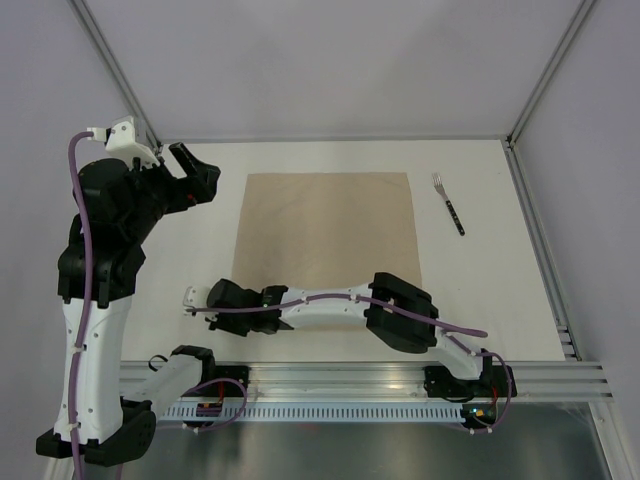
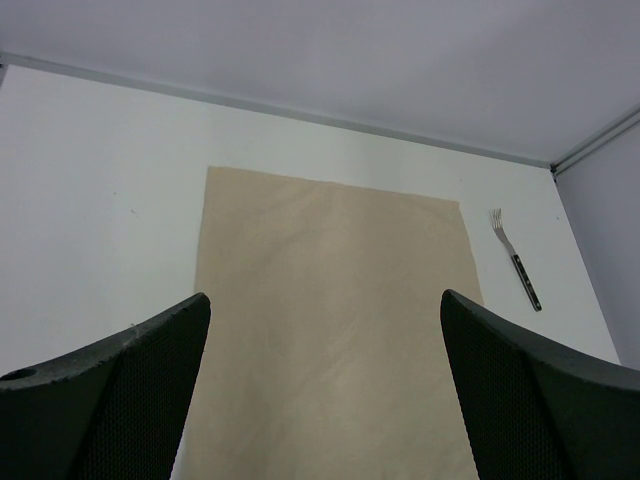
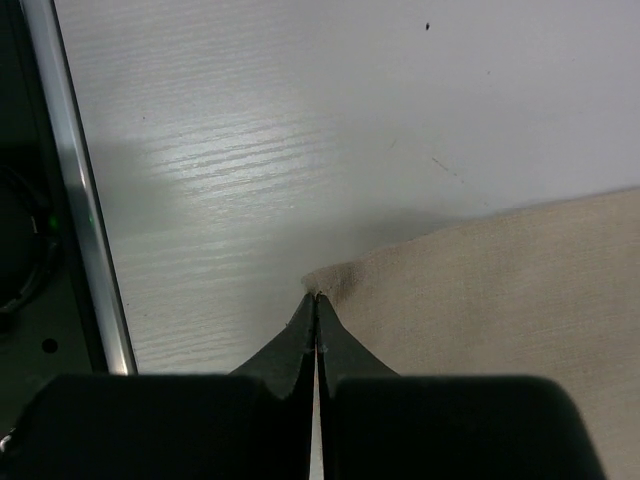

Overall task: Fold the napkin, place the utensils inside, and roll it up
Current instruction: Fold the napkin

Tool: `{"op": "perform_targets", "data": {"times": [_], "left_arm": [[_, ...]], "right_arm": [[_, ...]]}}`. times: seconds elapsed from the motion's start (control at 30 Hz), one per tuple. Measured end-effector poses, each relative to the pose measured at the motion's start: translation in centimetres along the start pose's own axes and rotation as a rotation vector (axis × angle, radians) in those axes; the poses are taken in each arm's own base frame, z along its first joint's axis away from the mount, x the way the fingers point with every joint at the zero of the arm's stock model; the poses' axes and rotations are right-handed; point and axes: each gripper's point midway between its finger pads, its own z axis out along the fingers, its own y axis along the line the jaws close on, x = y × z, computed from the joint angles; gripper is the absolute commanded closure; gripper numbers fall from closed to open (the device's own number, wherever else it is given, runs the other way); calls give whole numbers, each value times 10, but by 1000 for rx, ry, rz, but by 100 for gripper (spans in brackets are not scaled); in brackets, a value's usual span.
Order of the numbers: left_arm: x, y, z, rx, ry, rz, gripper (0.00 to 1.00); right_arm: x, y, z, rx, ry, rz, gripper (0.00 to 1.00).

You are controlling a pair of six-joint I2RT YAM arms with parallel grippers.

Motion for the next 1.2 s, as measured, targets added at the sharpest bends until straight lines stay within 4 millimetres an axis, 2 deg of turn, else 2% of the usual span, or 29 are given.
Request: {"op": "perform_targets", "data": {"times": [0.23,0.37,0.47,0.73,0.87,1.2], "left_arm": [[1,1,1,-1,4,0,0],[2,0,1,-1,5,0,0],[2,0,1,1,5,0,0],[5,-1,6,10,22,-1,1],[8,-2,12,18,37,-1,1],[13,-5,20,40,54,-2,1]], "right_arm": [[-26,-12,-21,34,-60,8,100],[-27,-23,-22,55,-60,19,100],[-25,-39,-24,78,-57,36,100],[-14,-104,-54,174,-56,106,99],[-5,-144,-73,233,-57,151,100],[42,-232,-107,367,-22,272,100]]}}
